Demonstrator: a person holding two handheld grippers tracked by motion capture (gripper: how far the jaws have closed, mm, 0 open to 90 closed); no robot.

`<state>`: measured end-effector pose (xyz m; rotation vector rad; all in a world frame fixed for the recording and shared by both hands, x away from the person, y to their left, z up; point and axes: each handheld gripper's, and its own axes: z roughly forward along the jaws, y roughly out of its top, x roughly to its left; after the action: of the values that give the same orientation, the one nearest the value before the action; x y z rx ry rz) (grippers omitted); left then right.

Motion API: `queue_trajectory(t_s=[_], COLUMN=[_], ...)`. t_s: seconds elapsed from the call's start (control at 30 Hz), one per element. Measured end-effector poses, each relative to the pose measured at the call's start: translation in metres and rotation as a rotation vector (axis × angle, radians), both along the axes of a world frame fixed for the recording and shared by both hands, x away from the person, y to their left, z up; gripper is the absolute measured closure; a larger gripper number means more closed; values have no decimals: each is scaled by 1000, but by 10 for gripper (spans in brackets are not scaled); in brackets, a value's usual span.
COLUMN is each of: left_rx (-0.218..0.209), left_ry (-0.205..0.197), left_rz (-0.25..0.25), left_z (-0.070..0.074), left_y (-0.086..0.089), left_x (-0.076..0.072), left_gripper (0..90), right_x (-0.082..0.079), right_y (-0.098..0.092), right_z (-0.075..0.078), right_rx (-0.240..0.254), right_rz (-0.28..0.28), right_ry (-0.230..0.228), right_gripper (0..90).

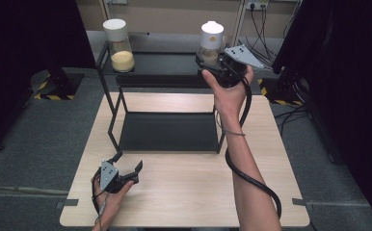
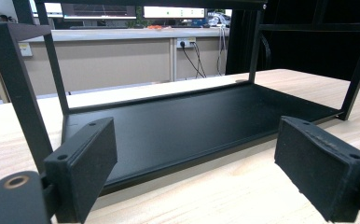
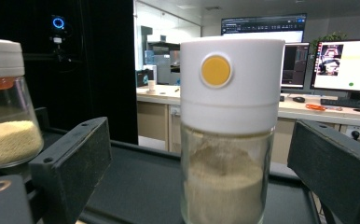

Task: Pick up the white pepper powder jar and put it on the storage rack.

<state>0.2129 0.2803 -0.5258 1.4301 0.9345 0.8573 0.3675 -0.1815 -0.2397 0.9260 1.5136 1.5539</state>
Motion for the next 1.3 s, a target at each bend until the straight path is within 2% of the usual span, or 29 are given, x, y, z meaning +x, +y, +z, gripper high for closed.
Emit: queue_trajectory(t_s=[0.3, 0.5, 0.83, 1.3], left_rx=[1, 0, 5, 4], left_ry=[1, 2, 0, 1], left_rz=[1, 1, 2, 0], left_z=[0, 0, 0, 0], left_y=[0, 0, 0, 0], left_x=[0, 0, 0, 0], left_gripper=[122, 121, 121, 120], right_x=[-10, -15, -25, -35], right_y=[-5, -8, -13, -17], right_z=[-10, -20, -32, -50], right_rx=[-8, -10, -18, -31], right_rz=[19, 30, 41, 65], right_ry=[1, 20, 12, 29], right_gripper=[64, 64, 63, 60])
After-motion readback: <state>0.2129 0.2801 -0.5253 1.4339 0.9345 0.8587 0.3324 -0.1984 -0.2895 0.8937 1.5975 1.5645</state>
